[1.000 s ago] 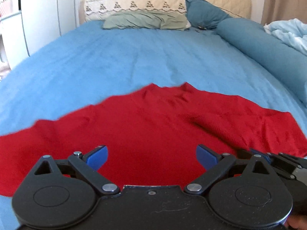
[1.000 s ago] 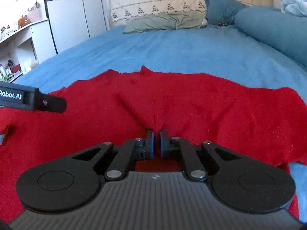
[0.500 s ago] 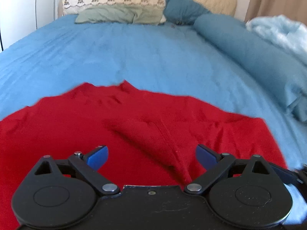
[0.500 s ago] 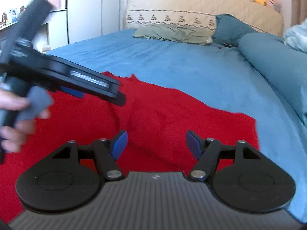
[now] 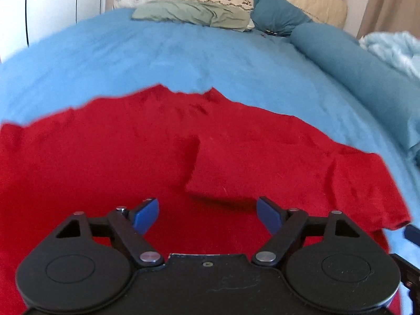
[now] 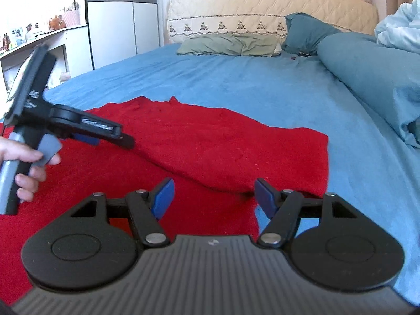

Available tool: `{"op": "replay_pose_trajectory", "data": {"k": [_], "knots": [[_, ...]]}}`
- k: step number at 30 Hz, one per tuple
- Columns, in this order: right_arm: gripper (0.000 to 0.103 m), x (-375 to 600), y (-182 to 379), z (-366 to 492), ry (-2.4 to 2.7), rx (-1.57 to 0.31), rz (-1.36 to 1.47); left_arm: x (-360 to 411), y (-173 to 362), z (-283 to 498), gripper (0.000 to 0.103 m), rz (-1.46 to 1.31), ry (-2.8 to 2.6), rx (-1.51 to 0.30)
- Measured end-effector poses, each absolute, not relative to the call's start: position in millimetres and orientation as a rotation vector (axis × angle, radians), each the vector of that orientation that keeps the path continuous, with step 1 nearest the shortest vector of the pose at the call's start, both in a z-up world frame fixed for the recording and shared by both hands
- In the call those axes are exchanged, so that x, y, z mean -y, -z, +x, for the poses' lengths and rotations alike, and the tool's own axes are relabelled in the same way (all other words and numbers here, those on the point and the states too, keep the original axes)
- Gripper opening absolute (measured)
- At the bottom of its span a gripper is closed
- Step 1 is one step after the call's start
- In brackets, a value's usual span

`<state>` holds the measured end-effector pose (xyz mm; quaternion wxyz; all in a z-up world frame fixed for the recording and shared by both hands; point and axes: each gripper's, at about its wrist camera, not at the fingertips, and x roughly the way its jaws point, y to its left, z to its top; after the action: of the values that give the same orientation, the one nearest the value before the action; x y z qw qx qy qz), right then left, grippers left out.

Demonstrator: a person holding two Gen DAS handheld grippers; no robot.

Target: Fold small clothes

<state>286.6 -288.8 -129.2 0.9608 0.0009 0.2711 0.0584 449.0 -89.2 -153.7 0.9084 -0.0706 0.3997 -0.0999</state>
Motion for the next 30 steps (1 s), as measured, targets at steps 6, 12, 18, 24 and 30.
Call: {"op": "replay_pose_trajectory", "data": {"k": [6, 12, 18, 24, 30], "knots": [[0.084, 300.1, 131.2, 284.8, -0.071, -0.567, 0.043, 100.6, 153.7, 453.5, 0.083, -0.219, 0.237, -0.802], [0.103, 309.6, 130.7, 287.9, 0.099, -0.592, 0.066, 124.8, 147.9, 473.9, 0.011, -0.114, 0.178, -0.784], [0.103, 319.1, 138.1, 304.9, 0.173, -0.683, 0.142, 105.6, 95.9, 464.0, 0.009, -0.089, 0.170, -0.604], [0.103, 304.8, 145.4, 339.8, 0.178, -0.748, 0.114, 47.2, 56.9, 453.0, 0.009, -0.077, 0.085, -0.459], [0.103, 289.8, 152.2, 375.2, 0.191, -0.783, 0.082, -11.5, 79.6, 443.7, 0.009, -0.101, -0.013, -0.479]]}}
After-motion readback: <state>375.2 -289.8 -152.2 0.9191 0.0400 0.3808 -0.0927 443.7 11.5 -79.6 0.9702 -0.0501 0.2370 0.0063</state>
